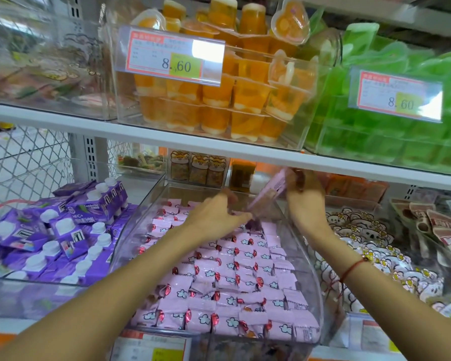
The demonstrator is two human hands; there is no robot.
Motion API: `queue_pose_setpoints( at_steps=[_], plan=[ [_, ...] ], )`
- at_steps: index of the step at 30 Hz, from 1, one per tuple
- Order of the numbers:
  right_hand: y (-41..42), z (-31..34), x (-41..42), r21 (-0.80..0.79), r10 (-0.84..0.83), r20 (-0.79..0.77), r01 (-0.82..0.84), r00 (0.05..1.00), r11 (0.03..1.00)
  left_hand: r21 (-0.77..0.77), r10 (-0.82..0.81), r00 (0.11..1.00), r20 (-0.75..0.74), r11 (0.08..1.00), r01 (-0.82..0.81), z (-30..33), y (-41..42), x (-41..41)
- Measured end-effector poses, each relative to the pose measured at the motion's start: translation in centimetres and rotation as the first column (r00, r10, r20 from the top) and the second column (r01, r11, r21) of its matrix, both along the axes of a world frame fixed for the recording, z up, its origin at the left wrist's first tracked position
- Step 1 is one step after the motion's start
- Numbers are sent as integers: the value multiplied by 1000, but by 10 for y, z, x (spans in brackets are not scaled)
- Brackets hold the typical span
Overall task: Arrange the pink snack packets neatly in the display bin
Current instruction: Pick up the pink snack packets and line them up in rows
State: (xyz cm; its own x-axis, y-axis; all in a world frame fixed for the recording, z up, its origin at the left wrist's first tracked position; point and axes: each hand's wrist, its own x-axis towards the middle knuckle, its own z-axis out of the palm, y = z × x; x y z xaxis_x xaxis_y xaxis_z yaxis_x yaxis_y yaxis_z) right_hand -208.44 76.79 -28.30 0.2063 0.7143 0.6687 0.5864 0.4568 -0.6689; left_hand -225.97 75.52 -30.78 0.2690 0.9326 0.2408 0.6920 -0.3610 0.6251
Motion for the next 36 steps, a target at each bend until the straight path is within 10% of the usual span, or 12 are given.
queue_pose_setpoints(
  at_steps=[7,11,14,17,24,28,36],
  plan=[
    [-13,9,-3,-292,131,-689,-438,713,851,-83,-164,933,321,976,200,15,-2,-4],
    [-27,6,-5,-319,171,-73,-186,983,930,-235,50,926,374,971,43,16,-2,-12],
    [-30,-2,-8,-198,190,562,-91,805,976,-263,118,911,395,965,-10,16,-5,-10],
    [-26,-8,-12,-54,43,794,1,607,999,-246,141,934,328,967,-59,14,-6,-5],
    [-21,-8,0,-122,183,362,-147,914,981,-81,158,939,304,987,-140,7,-2,1],
    [-21,-6,6,-248,327,-18,-321,945,914,-58,-76,995,70,995,80,-14,5,2],
    [-10,-9,-2,-250,324,61,-300,944,921,91,-43,898,-437,992,92,-29,15,0]
  ],
)
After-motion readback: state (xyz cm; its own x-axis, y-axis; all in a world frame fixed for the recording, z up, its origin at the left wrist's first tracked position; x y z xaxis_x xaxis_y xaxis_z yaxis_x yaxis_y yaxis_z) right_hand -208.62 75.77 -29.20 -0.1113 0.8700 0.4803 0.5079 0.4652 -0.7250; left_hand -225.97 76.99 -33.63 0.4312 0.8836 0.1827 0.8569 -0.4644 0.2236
